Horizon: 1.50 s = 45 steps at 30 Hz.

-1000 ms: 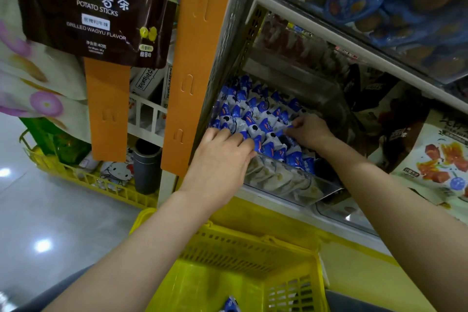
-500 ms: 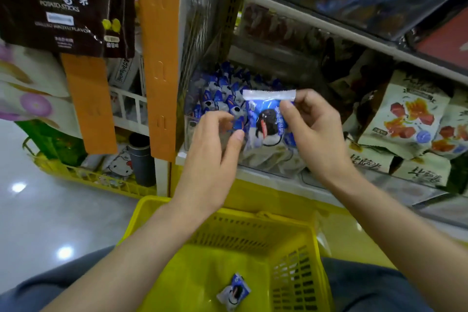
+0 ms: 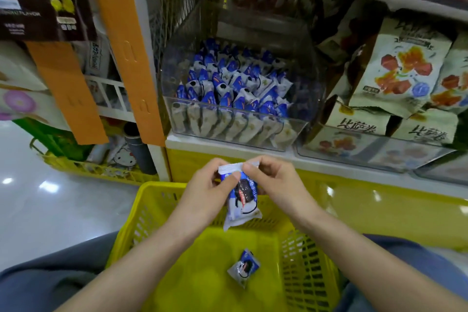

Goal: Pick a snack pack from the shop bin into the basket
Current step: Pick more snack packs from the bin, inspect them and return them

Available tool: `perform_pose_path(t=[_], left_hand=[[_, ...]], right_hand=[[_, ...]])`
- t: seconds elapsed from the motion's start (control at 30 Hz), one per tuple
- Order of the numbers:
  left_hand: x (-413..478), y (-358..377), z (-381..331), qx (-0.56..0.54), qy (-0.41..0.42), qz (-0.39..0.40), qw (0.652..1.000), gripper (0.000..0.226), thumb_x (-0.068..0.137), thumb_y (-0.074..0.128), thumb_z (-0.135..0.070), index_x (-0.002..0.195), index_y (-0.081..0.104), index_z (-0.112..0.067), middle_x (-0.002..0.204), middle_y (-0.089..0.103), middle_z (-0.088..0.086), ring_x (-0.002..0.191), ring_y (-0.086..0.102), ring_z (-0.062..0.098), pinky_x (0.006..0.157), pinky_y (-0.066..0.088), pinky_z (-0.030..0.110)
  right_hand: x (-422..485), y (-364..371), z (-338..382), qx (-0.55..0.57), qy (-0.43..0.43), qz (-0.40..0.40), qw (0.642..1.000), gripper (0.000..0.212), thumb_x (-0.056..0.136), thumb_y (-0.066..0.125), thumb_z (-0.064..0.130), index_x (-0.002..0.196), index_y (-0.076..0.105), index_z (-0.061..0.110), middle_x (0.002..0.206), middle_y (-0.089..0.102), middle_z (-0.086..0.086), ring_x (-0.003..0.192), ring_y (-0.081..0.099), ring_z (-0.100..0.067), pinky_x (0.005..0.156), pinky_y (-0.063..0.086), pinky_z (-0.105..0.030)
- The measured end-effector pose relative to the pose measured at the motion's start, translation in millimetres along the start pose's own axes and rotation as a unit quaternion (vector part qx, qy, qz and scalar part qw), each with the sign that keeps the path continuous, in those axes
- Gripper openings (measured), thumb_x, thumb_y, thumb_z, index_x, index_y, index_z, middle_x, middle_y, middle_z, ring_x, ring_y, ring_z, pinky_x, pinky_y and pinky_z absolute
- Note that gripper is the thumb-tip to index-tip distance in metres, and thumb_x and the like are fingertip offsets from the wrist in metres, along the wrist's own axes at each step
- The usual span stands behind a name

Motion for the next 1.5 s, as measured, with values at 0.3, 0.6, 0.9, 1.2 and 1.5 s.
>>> perform_pose_path(t=[0.3, 0.6, 0.9, 1.2, 1.5], left_hand=[[1.2, -0.2, 25.7, -0.033, -0.074, -0.049, 0.996, 0.020, 0.093, 0.051, -0.016, 0.074, 0.052, -0.010, 0.071, 0.055, 0.012, 0.064, 0.054, 0.016, 0.050, 0.041, 0.021], [-8.4, -2.2, 46.2, -0.088, -0.130, -0.041, 0.987, 0.027, 0.078, 0.069, -0.017, 0.101, 0.057, -0.013, 0.090, 0.071, 0.005, 0.069, 0.068, 0.007, 0.056, 0.052, 0.018], [-8.4, -28.1, 46.2, -0.053, -0.055, -0.110, 0.991, 0.012, 0.090, 0.055, -0.013, 0.086, 0.067, -0.010, 0.077, 0.070, 0.003, 0.066, 0.063, 0.007, 0.058, 0.052, 0.018], [-7.6, -14.6, 34.0, 0.130, 0.036, -0.013, 0.991, 0.012, 0.082, 0.069, -0.022, 0.071, 0.070, -0.028, 0.067, 0.068, -0.008, 0.063, 0.055, 0.001, 0.061, 0.045, 0.027], [-7.2, -8.1, 36.8, 0.021, -0.017, -0.027, 0.999, 0.015, 0.086, 0.060, -0.016, 0.073, 0.066, -0.016, 0.067, 0.069, -0.001, 0.063, 0.061, 0.007, 0.062, 0.049, 0.024]], right_hand=[[-10.1, -2.7, 12.7, -0.319, -0.211, -0.082, 0.921, 0.006, 0.083, 0.067, 0.025, 0.078, 0.064, 0.024, 0.073, 0.060, 0.015, 0.070, 0.054, -0.001, 0.060, 0.042, -0.015], [-2.7, -21.7, -33.9, -0.007, 0.020, -0.133, 0.991, 0.017, 0.093, 0.051, 0.011, 0.077, 0.049, 0.016, 0.087, 0.059, -0.012, 0.065, 0.062, -0.014, 0.046, 0.054, -0.022], [-23.1, 18.6, -68.4, 0.023, 0.184, 0.152, 0.971, 0.009, 0.096, 0.044, 0.007, 0.094, 0.050, 0.013, 0.077, 0.064, -0.006, 0.061, 0.066, -0.006, 0.062, 0.055, -0.018], [-14.6, 7.8, -47.8, -0.130, 0.008, 0.076, 0.989, 0.027, 0.081, 0.068, 0.026, 0.103, 0.053, 0.029, 0.101, 0.061, 0.014, 0.098, 0.060, -0.007, 0.086, 0.049, -0.026], [-12.5, 3.0, -44.2, -0.024, 0.012, 0.039, 0.999, 0.014, 0.086, 0.063, 0.011, 0.079, 0.060, 0.023, 0.083, 0.065, -0.001, 0.070, 0.063, -0.017, 0.064, 0.053, -0.030]])
Point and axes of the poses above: each hand's wrist, its own x-axis towards the middle knuckle, its own y-axis out of the palm, z = x × y, the point moved 8 cm from there along x, towards the middle knuckle
